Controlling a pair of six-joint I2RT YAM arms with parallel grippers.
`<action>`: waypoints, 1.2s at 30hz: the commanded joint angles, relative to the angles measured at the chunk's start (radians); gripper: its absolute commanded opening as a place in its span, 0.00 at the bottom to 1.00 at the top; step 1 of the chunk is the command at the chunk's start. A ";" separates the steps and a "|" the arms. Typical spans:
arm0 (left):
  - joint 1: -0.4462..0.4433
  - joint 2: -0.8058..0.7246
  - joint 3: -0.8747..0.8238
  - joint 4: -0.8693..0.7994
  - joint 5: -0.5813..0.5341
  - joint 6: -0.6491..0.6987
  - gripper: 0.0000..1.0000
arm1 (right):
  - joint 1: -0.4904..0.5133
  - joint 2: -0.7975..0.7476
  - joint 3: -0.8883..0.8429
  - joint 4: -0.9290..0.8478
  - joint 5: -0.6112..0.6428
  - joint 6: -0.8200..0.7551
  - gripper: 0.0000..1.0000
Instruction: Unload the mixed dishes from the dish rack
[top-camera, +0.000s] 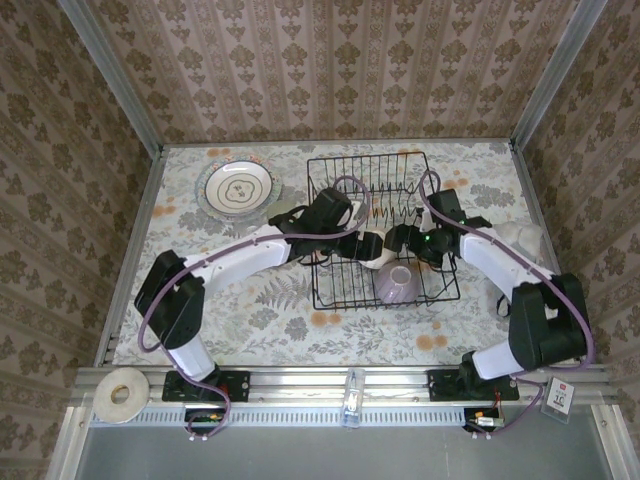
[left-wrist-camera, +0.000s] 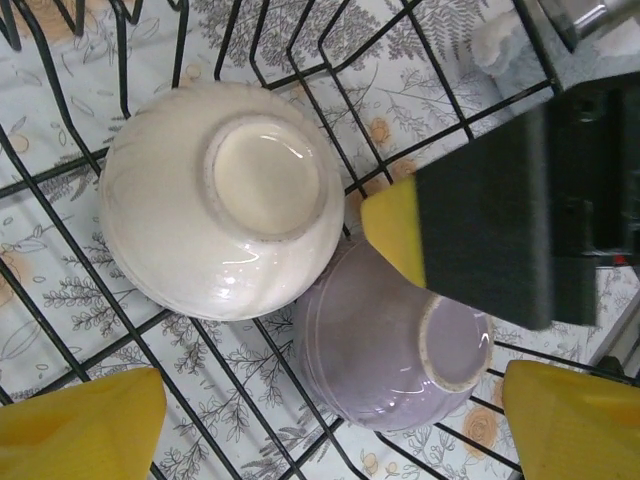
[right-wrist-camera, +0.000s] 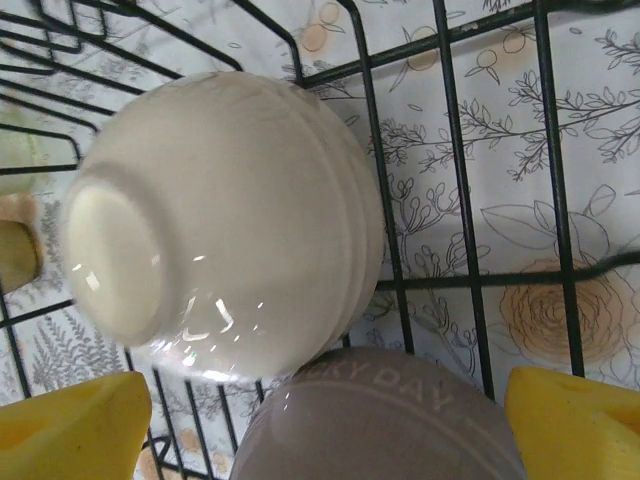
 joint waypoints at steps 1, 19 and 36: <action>-0.004 0.020 0.038 -0.034 -0.028 -0.041 0.87 | -0.004 0.050 0.023 0.044 -0.027 0.027 0.90; 0.043 0.084 -0.033 0.059 -0.009 -0.141 0.87 | -0.008 0.070 0.028 0.151 -0.227 0.099 0.98; 0.076 0.092 -0.064 0.091 -0.001 -0.173 0.87 | -0.009 0.205 0.003 0.185 -0.165 0.095 0.86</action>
